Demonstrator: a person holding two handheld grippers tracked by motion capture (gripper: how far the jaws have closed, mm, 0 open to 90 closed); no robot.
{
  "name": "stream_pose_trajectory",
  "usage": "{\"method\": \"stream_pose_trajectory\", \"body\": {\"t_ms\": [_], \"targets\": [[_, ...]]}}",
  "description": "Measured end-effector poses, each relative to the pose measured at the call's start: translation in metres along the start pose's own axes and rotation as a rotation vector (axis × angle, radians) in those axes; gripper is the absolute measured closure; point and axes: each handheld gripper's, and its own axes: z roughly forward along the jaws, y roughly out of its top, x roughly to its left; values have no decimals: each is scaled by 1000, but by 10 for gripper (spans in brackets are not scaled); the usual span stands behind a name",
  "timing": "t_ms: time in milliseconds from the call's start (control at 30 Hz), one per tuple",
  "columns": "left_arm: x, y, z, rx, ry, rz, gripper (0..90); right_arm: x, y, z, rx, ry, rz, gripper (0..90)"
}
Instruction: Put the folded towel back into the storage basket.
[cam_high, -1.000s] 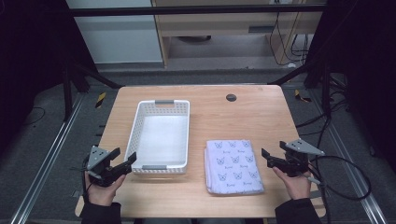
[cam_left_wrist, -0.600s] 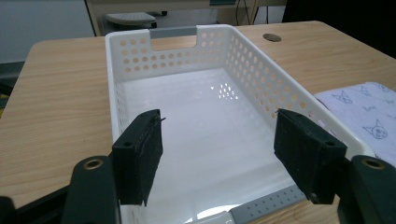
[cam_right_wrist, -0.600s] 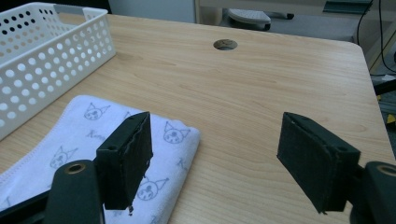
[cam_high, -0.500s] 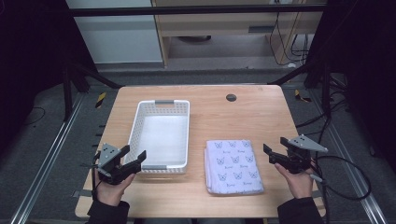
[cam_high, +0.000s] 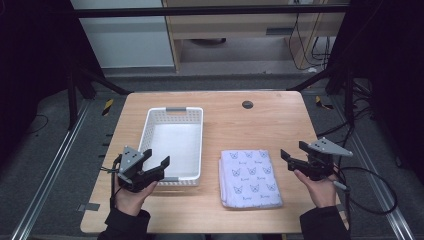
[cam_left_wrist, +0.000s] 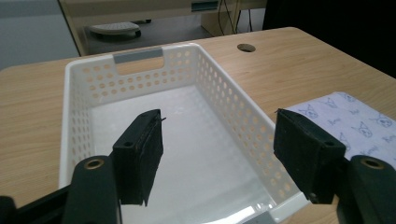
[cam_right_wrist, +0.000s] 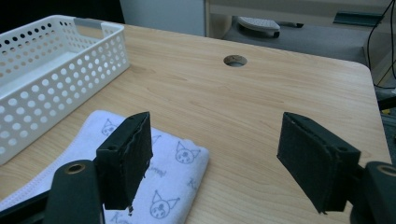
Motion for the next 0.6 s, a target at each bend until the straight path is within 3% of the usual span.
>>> {"method": "stream_pose_trajectory", "body": {"t_ms": [433,600], "targets": [[-28,7,14,2,-51,29,325,3,9,2,-14,12,3,267],[-43,6,24,24,-75,46,331,3,10,5,-10,22,7,285]]}}
